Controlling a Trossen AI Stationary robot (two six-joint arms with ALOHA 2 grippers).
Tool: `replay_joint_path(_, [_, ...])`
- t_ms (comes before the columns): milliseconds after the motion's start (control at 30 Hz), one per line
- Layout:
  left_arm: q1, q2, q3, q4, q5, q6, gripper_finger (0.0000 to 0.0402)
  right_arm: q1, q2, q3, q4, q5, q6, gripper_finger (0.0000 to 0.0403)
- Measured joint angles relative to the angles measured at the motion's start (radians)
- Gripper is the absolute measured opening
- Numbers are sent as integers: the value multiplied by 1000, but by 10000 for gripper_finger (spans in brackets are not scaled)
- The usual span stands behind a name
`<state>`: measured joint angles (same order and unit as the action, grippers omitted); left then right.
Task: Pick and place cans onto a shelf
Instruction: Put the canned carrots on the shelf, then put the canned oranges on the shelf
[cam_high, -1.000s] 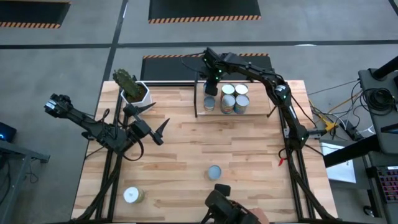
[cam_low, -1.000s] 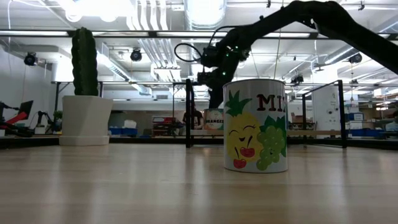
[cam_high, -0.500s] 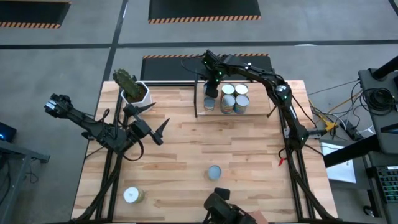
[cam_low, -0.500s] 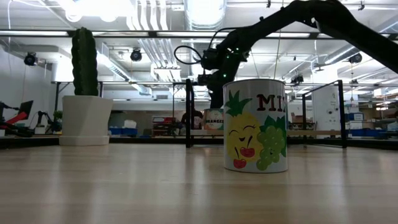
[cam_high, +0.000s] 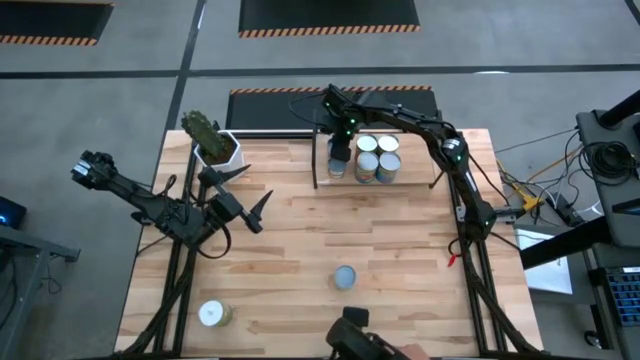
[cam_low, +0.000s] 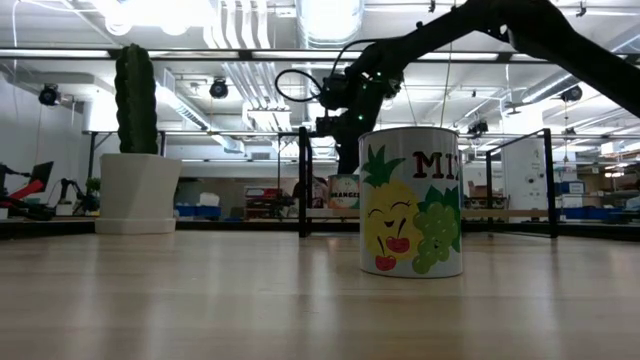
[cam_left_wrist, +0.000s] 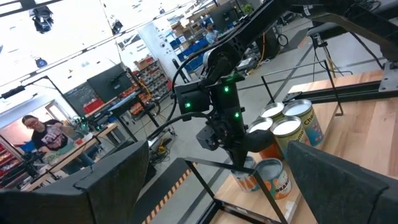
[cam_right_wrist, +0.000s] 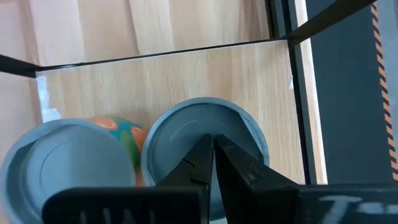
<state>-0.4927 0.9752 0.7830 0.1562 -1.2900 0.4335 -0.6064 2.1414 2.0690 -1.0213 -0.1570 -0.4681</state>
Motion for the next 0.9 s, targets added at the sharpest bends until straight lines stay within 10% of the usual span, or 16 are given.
replay_joint_path(500, [0, 0, 0, 2, 82, -33, 362, 55, -301, -34, -111, -113, 137, 9])
replay_joint_path(900, [-2, 35, 0, 68, 371, -147, 362, 477, -690, -434, 148, 26, 348, 9])
